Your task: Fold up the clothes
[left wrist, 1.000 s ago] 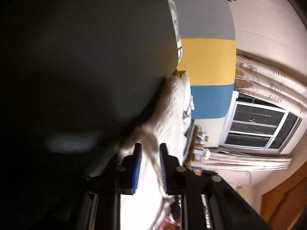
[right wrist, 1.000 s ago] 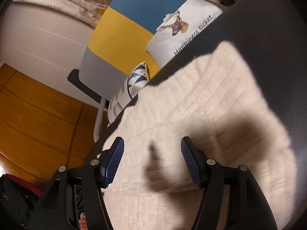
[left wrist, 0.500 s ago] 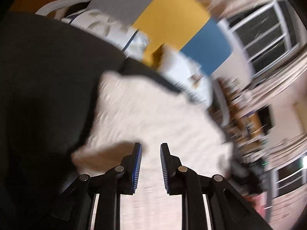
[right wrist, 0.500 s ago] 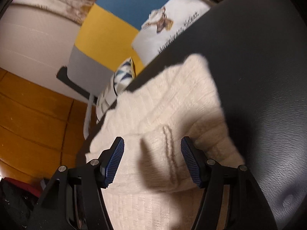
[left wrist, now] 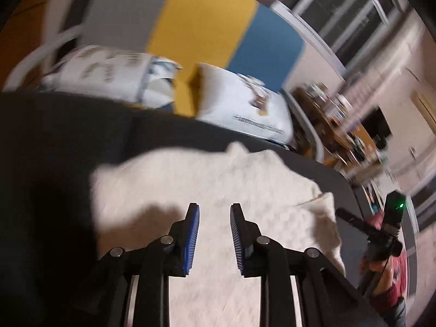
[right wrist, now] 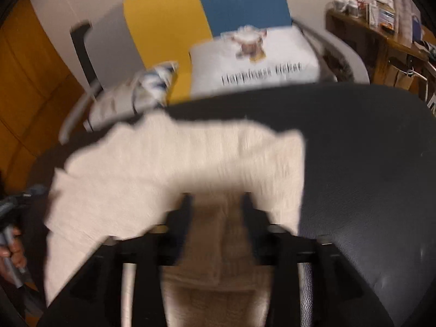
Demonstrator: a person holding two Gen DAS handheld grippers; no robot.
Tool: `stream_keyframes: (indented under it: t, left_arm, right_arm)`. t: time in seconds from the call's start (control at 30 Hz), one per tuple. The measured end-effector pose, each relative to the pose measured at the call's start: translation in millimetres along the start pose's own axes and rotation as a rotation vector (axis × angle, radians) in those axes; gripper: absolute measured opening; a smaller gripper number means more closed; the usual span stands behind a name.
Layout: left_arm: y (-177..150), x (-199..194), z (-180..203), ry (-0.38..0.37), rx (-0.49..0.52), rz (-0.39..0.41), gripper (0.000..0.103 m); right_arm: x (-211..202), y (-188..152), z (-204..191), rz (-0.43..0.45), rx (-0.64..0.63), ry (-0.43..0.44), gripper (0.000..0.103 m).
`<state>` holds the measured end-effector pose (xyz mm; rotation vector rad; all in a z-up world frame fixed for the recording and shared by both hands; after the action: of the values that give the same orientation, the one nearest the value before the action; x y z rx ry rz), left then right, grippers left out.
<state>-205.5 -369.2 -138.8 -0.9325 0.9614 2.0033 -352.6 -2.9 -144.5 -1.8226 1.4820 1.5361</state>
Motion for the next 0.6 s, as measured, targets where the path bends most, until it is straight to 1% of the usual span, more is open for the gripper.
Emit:
stream_keyframes:
  t: [0.03,0.07,0.17,0.27,0.3,0.37,0.4,0.57,0.6]
  left_arm:
    - [15.4,6.3,4.4,-0.005,0.013,-0.014,0.024]
    - [28.8,13.5,9.1,-0.012,0.031,-0.033,0.025]
    - [59.6,38.5,16.9,-0.049,0.056,-0.106,0.027]
    - [81.7,62.8,21.4,-0.017,0.082,-0.149,0.027]
    - [86.8,68.5,23.2,-0.035,0.097,-0.166,0.028]
    - [96.0,81.3,24.7,-0.090,0.097,-0.219,0.028]
    - [99.9,87.0,26.3,-0.102,0.108,-0.234,0.029]
    - [111.0,112.6,27.6,-0.036,0.164,-0.287,0.030]
    - [112.2,116.6,26.9,-0.021,0.173,-0.296,0.030]
  right_arm:
    - [-6.1,3.4,-1.0,0.016,-0.002,0.022,0.071]
    - [-11.5,7.1,-2.4,0.029,-0.005,0.046,0.071]
    - [2.8,32.2,-23.9,-0.034,-0.042,0.239,0.071]
    - [30.3,55.5,-32.8,-0.117,-0.050,0.327,0.071]
    - [38.7,63.0,-34.0,-0.141,-0.057,0.346,0.071]
    - [51.8,76.4,-34.0,-0.178,-0.057,0.377,0.071]
    - [59.0,84.8,-31.9,-0.206,-0.045,0.411,0.071]
    - [78.3,118.9,-23.1,-0.266,-0.070,0.454,0.071]
    - [83.2,126.0,-20.7,-0.281,-0.084,0.438,0.071]
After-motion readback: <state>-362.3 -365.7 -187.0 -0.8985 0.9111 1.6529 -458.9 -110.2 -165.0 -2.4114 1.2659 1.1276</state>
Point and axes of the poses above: each gripper's, at about its wrist camera, not at the fingertips, and x roughly the way its jaws point, z to its right, y to its top, the point moved 5 cm from there along x, roughly the way its jaws point, and after that the axes turned 15 degrees about -z, right-handed, at the moved point
